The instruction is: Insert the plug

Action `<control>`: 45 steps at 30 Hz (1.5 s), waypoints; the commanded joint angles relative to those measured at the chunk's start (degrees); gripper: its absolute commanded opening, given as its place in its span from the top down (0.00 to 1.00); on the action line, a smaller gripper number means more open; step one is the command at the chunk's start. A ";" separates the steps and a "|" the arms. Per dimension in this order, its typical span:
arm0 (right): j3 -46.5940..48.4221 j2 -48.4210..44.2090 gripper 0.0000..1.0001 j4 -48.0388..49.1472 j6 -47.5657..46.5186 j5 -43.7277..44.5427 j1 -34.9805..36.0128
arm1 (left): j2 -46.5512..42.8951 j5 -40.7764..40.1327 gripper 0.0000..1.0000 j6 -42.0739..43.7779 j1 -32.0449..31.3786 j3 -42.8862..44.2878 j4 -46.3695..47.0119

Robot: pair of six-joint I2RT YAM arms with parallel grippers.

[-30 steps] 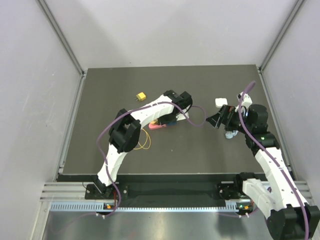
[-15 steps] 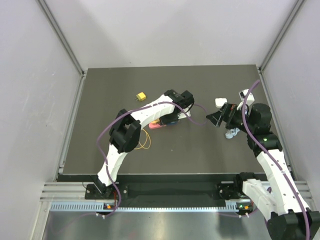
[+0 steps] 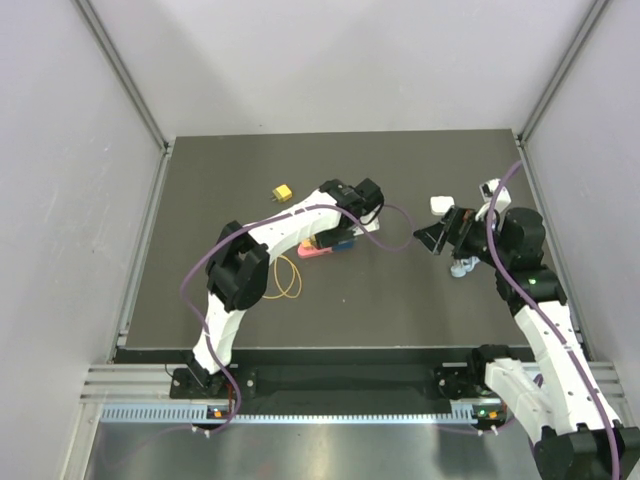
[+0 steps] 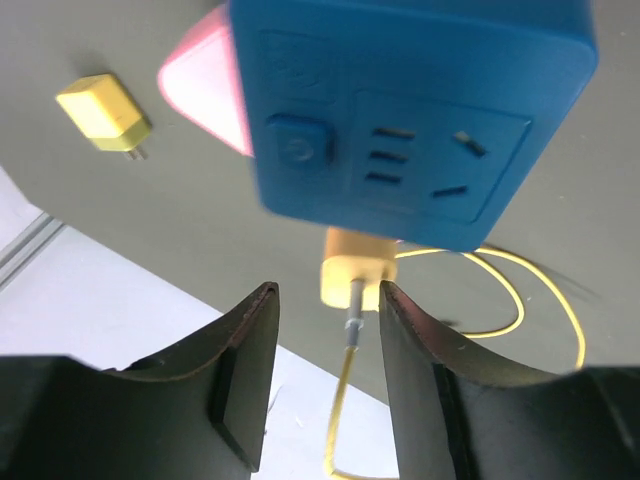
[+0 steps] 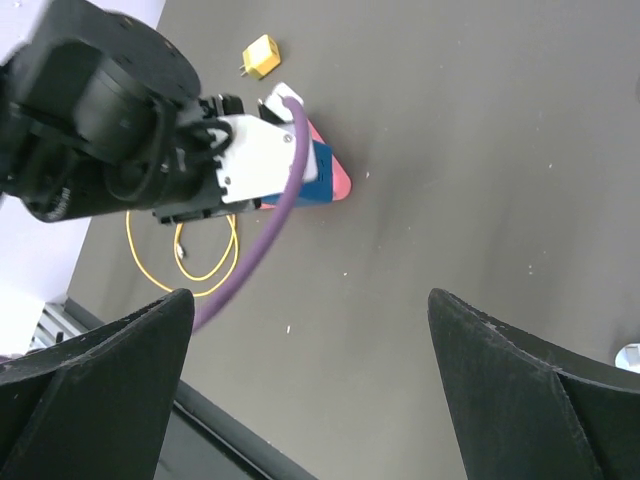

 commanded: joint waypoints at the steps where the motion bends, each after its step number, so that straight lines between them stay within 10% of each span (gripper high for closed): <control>1: 3.75 -0.79 0.00 1.01 -0.62 0.70 -0.16 | -2.14 1.41 0.51 -0.66 0.33 -1.95 2.45; 11: 4.02 -1.05 0.00 0.65 -1.15 1.49 -0.16 | -2.40 2.47 0.58 -0.84 0.86 -5.38 3.94; 20: 4.28 -1.05 0.00 0.74 -1.42 1.66 -0.16 | -2.05 6.51 1.00 0.39 3.41 -5.91 5.00; 45: 5.07 1.32 0.00 2.23 -1.42 0.70 -0.16 | 5.59 24.08 1.00 12.08 21.07 -3.89 9.92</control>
